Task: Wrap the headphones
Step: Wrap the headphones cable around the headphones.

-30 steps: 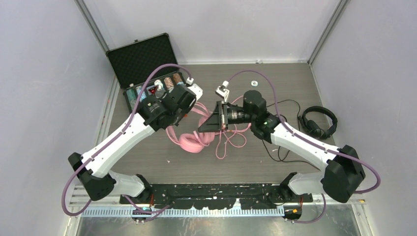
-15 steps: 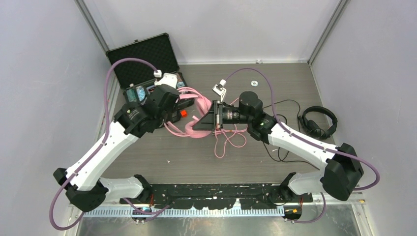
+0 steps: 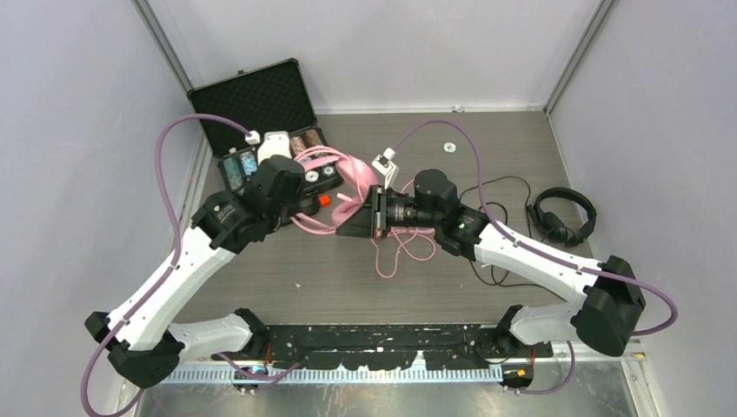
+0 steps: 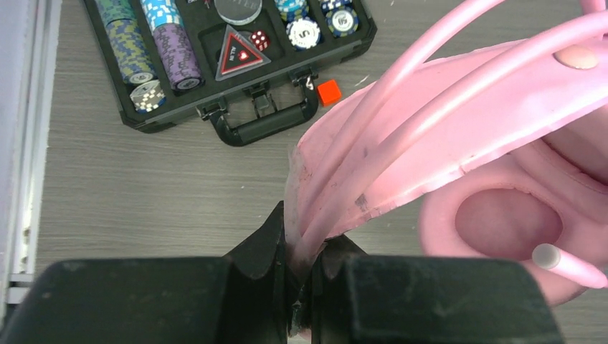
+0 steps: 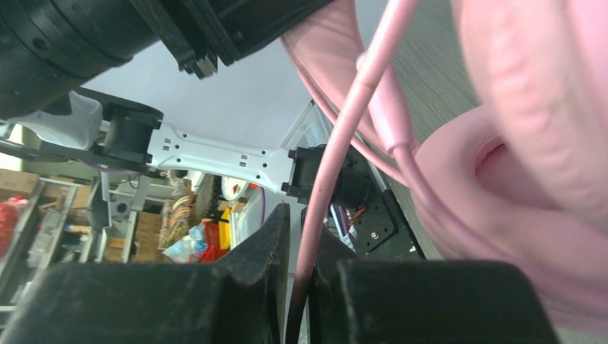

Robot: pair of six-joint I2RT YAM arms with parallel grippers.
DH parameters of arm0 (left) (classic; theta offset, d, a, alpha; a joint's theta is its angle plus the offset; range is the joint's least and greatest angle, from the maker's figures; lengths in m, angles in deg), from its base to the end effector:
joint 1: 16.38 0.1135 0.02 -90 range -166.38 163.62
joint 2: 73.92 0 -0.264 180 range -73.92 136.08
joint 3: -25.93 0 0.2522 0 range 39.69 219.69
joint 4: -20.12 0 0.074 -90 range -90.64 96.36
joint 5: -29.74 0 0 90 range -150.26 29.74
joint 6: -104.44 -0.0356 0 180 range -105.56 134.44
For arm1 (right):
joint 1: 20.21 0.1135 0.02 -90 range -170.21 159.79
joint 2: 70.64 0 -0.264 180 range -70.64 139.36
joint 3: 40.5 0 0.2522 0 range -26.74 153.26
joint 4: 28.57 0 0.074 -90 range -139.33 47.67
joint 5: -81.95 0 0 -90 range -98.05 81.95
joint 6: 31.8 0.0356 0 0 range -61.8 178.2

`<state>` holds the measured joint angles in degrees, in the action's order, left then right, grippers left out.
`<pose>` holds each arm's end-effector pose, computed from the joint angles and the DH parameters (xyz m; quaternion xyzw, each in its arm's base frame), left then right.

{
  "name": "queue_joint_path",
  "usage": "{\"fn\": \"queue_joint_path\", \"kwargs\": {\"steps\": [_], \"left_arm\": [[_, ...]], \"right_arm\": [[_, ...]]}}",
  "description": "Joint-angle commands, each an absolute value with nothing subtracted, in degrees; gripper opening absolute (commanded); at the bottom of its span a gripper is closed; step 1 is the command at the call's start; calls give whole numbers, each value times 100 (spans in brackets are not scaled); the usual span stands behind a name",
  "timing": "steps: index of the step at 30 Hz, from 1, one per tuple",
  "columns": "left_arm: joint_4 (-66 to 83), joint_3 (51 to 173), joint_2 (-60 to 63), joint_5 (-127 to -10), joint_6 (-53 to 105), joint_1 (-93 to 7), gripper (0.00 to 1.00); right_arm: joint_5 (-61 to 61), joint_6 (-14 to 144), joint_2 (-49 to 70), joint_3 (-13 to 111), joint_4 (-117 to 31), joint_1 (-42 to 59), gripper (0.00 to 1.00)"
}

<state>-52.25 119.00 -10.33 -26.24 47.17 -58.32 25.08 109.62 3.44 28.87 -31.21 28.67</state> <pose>0.1606 -0.1175 0.4036 -0.0462 0.8831 -0.0185 0.4665 0.1839 0.2402 0.3334 -0.1723 0.7238 0.6231 0.2412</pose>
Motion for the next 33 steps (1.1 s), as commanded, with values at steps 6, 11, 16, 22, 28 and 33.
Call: {"fn": "queue_joint_path", "kwargs": {"steps": [6, 11, 16, 22, 28, 33], "left_arm": [[-3870, 11752, -1663, -2880, 5696, -5575, 0], [-3729, 11706, -1785, -3107, 5992, -5544, 0], [-3662, 11742, -1911, -3199, 6211, -5541, 0], [-3660, 11816, -2039, -3277, 6417, -5541, 0], [-3506, 11746, -2158, -3515, 6757, -5535, 0], [-3413, 11722, -2190, -3669, 6938, -5535, 0]], "right_arm": [[1441, 9836, -97, 3006, -3388, 3302, 19], [1159, 9568, -120, 2887, -3394, 3440, 19], [918, 9301, -196, 2555, -3173, 3562, 19], [572, 9032, -392, 2037, -2732, 3612, 19], [399, 8790, -297, 1389, -1680, 3617, 19], [270, 8488, -41, 868, -488, 3619, 21]]}}
